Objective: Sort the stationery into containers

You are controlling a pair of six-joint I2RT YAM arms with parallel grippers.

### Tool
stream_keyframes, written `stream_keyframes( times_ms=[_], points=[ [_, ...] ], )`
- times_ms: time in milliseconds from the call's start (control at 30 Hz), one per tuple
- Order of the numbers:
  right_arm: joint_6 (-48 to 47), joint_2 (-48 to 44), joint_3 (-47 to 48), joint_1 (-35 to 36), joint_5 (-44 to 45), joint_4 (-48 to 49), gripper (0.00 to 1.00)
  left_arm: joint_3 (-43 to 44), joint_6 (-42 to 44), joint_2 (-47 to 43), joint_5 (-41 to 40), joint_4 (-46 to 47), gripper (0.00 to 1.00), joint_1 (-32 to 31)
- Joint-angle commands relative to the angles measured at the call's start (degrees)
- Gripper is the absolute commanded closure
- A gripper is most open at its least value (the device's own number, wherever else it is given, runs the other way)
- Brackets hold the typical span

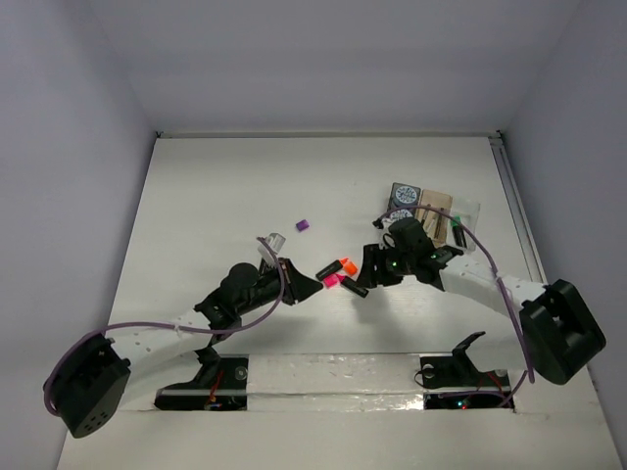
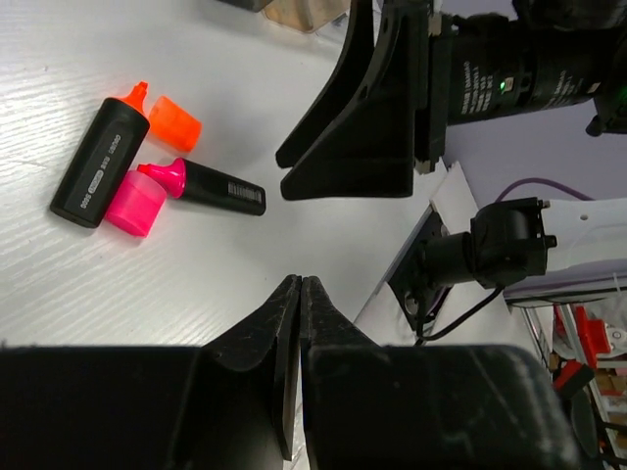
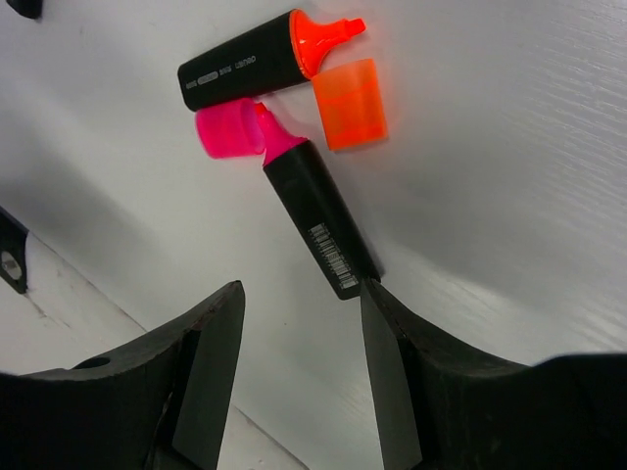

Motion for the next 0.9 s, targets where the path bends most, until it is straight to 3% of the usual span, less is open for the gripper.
stream_keyframes(
  times_ms=[0,133,300,867],
  points=[
    [-2.14,1.90,1.61,1.65,2.23,3.22,0.43,0.77,-0.18,-2.14,-2.27,1.67,1.00,-0.25],
    [-3.20,6.22,3.28,2.97,6.45,2.60,0.43,1.74,1.40,-4.16,-4.12,-2.46,0.92,-0.25],
    [-5.12,10.27,6.18,4.91,12.33,0.06,0.44,1.31,1.23,-4.69,-4.38,-4.05,0.91,-0.25],
    [-6.27,19.67,11.99,9.22,13.14,-4.43,0.52,1.39,2.81,-8.82,-6.67,-8.18,0.91,-0.25]
  ],
)
